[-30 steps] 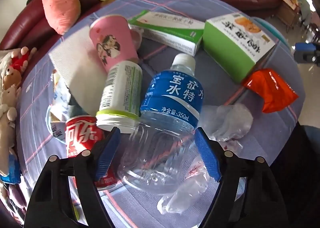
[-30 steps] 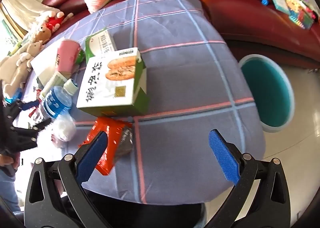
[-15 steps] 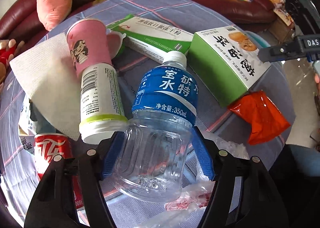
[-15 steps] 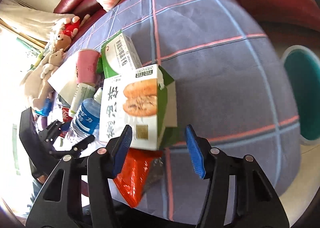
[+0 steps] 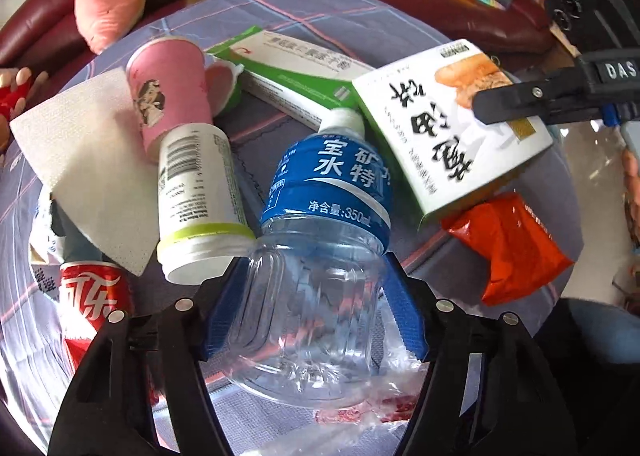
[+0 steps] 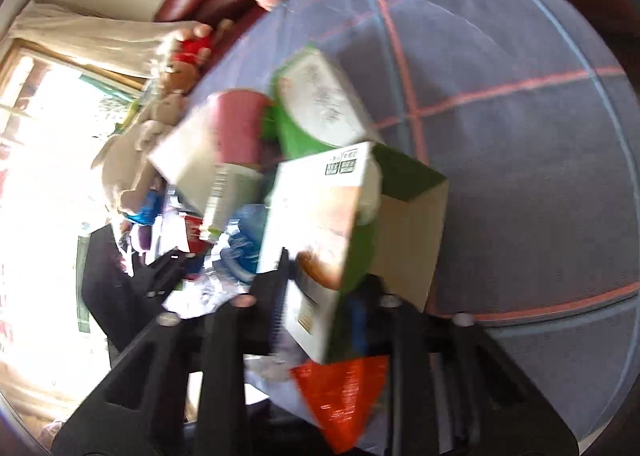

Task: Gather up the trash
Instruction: 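Carry both items over the teal bin and open both tools to drop them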

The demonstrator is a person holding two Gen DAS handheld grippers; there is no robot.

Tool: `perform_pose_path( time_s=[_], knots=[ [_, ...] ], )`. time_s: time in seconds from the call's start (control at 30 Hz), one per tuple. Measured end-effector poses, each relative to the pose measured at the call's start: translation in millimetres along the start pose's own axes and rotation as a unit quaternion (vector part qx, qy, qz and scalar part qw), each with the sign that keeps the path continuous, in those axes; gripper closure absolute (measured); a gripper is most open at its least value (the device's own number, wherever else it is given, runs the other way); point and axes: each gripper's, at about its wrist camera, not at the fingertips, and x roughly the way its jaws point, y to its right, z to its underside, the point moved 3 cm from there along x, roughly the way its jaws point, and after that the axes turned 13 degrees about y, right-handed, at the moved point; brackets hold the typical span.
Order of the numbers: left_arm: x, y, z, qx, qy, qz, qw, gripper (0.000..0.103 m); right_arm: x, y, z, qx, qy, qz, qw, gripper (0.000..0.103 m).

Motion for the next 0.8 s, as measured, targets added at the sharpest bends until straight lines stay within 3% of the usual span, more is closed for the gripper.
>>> perform_pose_path(
  time_s=[0.13, 0.37, 0.6, 0.8],
  knots=[
    [-14.5, 3.2, -8.1, -0.010, 0.016, 0.012, 0.9997, 0.036, -18.8, -28.4, -6.8, -0.046, 0.021, 0.015, 0.999, 0.101],
    [-26.7, 15.1, -19.3, -0.016, 0.032, 0.016, 0.9992, 0.037, -47.1, -36.7, -14.8, -0.074, 0.049, 0.043, 0.995, 0.102],
    [-38.9, 32.8, -46.6, -0.022, 0.058, 0.030, 0.9976, 0.037, -98.1, -11.8, -24.4, -0.052, 0.099, 0.064, 0.992, 0.102],
    [-27.7, 79.6, -85.0, 0.004, 0.070, 0.063, 0.9956, 0.037, -159.1, 31.4, -35.2, -0.015, 0.158, 0.098, 0.982, 0.102]
  ],
)
